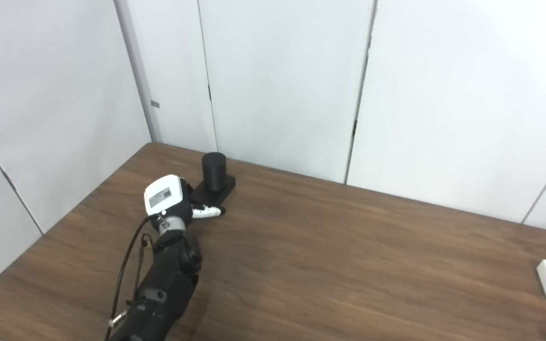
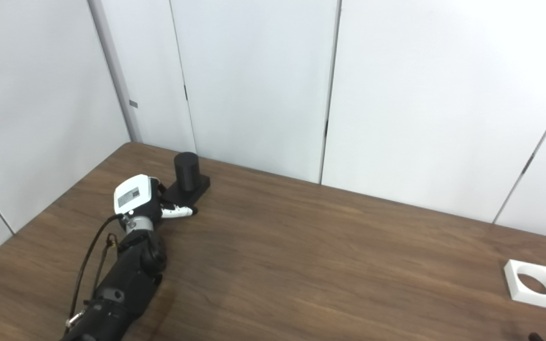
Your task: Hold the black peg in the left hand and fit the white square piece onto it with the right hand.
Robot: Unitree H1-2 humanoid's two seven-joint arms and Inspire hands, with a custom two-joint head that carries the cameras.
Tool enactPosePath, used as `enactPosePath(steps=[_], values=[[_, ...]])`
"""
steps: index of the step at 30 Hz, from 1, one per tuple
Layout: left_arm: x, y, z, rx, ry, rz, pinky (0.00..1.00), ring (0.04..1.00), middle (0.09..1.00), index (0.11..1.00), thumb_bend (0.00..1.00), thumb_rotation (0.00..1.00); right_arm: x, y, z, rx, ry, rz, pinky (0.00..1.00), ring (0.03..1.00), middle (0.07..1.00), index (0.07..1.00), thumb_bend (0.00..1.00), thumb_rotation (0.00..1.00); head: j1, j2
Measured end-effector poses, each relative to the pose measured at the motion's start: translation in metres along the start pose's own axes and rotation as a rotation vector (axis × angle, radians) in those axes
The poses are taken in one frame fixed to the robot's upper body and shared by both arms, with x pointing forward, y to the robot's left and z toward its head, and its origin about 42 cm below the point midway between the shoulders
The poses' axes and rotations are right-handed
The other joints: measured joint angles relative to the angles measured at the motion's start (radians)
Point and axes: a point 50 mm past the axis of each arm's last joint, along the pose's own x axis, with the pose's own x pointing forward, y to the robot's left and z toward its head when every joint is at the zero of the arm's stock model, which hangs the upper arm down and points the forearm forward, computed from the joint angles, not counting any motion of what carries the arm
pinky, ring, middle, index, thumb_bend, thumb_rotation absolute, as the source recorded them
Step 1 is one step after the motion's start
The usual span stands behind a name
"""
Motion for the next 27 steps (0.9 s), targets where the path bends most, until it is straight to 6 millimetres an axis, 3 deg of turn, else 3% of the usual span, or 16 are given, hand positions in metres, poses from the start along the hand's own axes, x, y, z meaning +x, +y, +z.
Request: enactPosePath(steps=[8, 13, 18, 27], values=[[0.001, 0.002, -0.001, -0.003, -0.014, -0.012, 0.67, 0.767, 0.721, 0.482, 0.52, 0.05, 0.000, 0.001, 0.000, -0.008, 0.002, -0.004, 0.97, 0.991, 0.929, 1.000, 0.74, 0.93, -0.008, 0.006], [-0.002, 0.008, -0.011, -0.081, -0.053, -0.063, 0.72, 0.766, 0.702, 0.482, 0.52, 0.05, 0.000, 0.003, 0.000, -0.012, 0.003, -0.009, 0.96, 0.984, 0.918, 1.000, 0.75, 0.95, -0.017, 0.009], [-0.021, 0.010, -0.014, -0.112, -0.117, -0.115, 0.75, 0.807, 0.738, 0.484, 0.52, 0.04, -0.002, 0.003, -0.001, -0.016, 0.008, -0.018, 0.95, 0.969, 0.910, 1.000, 0.74, 0.95, -0.029, 0.014], [-0.066, 0.010, 0.013, -0.146, -0.314, -0.223, 0.75, 0.801, 0.741, 0.486, 0.51, 0.05, -0.005, 0.015, 0.000, -0.010, 0.029, -0.022, 1.00, 1.000, 0.950, 1.000, 0.71, 0.98, -0.078, 0.034]])
